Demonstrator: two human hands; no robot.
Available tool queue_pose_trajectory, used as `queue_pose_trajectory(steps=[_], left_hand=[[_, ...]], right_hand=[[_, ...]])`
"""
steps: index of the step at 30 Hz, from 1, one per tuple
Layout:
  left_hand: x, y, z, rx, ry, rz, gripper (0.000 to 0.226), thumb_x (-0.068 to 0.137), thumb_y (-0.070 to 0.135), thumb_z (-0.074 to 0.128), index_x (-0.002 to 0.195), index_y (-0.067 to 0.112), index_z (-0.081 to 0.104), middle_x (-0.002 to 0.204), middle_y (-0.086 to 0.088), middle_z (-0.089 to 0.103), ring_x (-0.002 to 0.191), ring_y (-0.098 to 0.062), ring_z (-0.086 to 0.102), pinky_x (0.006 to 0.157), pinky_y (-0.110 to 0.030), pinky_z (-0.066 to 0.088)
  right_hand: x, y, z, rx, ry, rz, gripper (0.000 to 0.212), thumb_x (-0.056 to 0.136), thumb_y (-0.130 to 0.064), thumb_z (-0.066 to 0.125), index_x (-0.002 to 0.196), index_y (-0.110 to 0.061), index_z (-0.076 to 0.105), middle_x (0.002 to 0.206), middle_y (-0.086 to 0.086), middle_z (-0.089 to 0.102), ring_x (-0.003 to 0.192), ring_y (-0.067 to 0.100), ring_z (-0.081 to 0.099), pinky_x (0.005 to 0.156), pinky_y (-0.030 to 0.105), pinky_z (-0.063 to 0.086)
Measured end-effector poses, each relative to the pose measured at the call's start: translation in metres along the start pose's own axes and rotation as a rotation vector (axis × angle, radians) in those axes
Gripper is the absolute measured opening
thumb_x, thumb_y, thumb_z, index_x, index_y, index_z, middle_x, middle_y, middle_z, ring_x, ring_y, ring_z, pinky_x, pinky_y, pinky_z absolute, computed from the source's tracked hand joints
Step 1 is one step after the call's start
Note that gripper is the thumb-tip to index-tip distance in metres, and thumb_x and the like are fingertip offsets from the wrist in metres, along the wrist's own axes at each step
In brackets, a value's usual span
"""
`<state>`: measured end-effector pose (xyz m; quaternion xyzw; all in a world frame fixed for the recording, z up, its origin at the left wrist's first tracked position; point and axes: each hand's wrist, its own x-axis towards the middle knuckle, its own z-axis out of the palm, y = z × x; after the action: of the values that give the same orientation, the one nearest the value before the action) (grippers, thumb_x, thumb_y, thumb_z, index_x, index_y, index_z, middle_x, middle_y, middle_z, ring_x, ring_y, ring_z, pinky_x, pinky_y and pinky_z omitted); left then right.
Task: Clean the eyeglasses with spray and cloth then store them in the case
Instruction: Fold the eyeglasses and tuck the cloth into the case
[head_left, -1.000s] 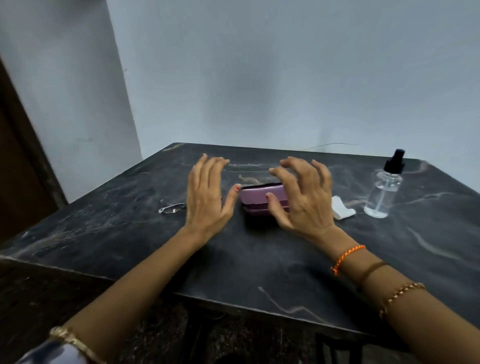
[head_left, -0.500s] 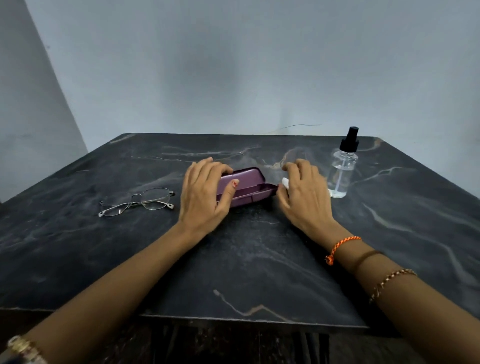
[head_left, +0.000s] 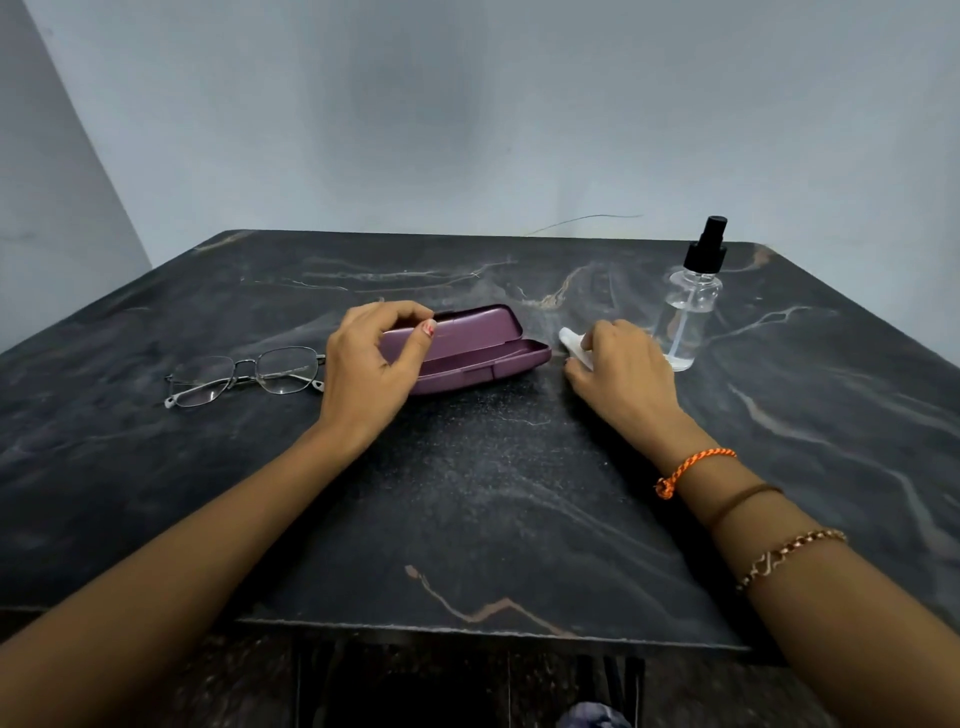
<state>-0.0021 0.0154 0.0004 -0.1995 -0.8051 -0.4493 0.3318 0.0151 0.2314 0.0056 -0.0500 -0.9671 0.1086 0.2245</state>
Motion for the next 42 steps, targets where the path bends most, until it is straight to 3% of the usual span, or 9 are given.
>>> queue_pose_trajectory(steps=[7,14,18,23,26,30,33,36,42], left_hand=[[-0.003,0.009,-0.001,-0.024,-0.038,0.024,0.016,0.081,0.016,0.059,0.091,0.009,0.068,0.092,0.008,0.064,0.095,-0.012,0.054,0.094,-0.042,0.044],[-0.002,0.005,-0.001,-0.057,-0.045,0.073,0.020,0.080,0.023,0.059,0.094,0.012,0.067,0.094,0.008,0.064,0.093,-0.015,0.058,0.079,-0.020,0.046],[-0.002,0.005,-0.001,-0.175,-0.050,0.098,0.023,0.081,0.024,0.059,0.097,0.010,0.066,0.094,0.005,0.063,0.091,-0.013,0.060,0.072,-0.010,0.048],[-0.001,0.004,-0.001,-0.296,-0.062,0.025,0.016,0.082,0.025,0.058,0.097,0.020,0.064,0.096,-0.003,0.067,0.077,-0.005,0.061,0.064,-0.015,0.051],[0.000,0.002,-0.002,-0.378,-0.137,-0.062,0.021,0.080,0.042,0.052,0.094,0.031,0.064,0.090,0.007,0.071,0.091,-0.013,0.062,0.076,-0.028,0.051],[0.001,0.000,0.002,-0.477,-0.179,-0.127,0.029,0.079,0.048,0.047,0.091,0.031,0.067,0.091,0.008,0.071,0.103,-0.022,0.059,0.092,-0.025,0.043],[0.002,-0.001,0.002,-0.564,-0.137,-0.223,0.027,0.083,0.041,0.052,0.085,0.020,0.070,0.090,-0.008,0.071,0.094,-0.023,0.063,0.090,-0.037,0.045],[0.004,-0.001,-0.001,-0.596,-0.076,-0.284,0.017,0.087,0.029,0.058,0.081,0.017,0.068,0.084,-0.007,0.068,0.083,-0.016,0.061,0.081,-0.034,0.047],[0.004,0.002,0.001,-0.611,-0.035,-0.245,0.007,0.088,0.009,0.057,0.082,0.011,0.060,0.078,-0.003,0.063,0.073,-0.009,0.058,0.067,-0.019,0.047]], right_hand=[[0.003,0.004,-0.002,-0.027,0.099,-0.012,0.024,0.091,-0.016,0.042,0.089,0.006,0.054,0.097,0.025,0.060,0.090,0.043,0.055,0.061,0.035,0.030],[0.002,0.006,-0.016,0.311,0.313,0.030,0.019,0.085,-0.014,0.052,0.086,0.001,0.065,0.072,0.010,0.060,0.066,0.023,0.051,0.058,0.029,0.032],[-0.002,-0.006,-0.020,0.553,0.335,0.060,0.015,0.083,-0.017,0.059,0.086,-0.009,0.071,0.068,0.000,0.063,0.064,0.016,0.057,0.058,0.030,0.047],[-0.002,-0.030,-0.025,0.772,0.273,0.012,0.014,0.081,-0.020,0.065,0.089,-0.014,0.074,0.076,0.002,0.072,0.073,0.016,0.066,0.069,0.033,0.056],[0.000,-0.046,-0.023,0.775,0.279,-0.036,0.014,0.080,-0.020,0.068,0.090,-0.014,0.074,0.073,-0.003,0.068,0.069,0.012,0.064,0.068,0.029,0.054],[0.004,-0.061,-0.008,0.669,0.396,-0.298,0.010,0.076,-0.015,0.069,0.083,-0.011,0.073,0.076,0.005,0.068,0.066,0.014,0.062,0.062,0.031,0.053],[0.005,-0.067,0.005,0.564,0.439,-0.473,0.008,0.073,-0.009,0.067,0.080,-0.008,0.071,0.074,0.008,0.066,0.063,0.009,0.057,0.059,0.021,0.047],[0.006,-0.067,0.014,0.558,0.471,-0.533,0.007,0.073,-0.005,0.067,0.080,-0.006,0.070,0.076,0.009,0.066,0.071,0.008,0.056,0.064,0.017,0.045],[0.004,-0.068,0.008,0.816,0.400,-0.387,0.004,0.074,-0.009,0.067,0.077,-0.009,0.069,0.077,-0.004,0.065,0.075,0.006,0.056,0.067,0.012,0.044]])
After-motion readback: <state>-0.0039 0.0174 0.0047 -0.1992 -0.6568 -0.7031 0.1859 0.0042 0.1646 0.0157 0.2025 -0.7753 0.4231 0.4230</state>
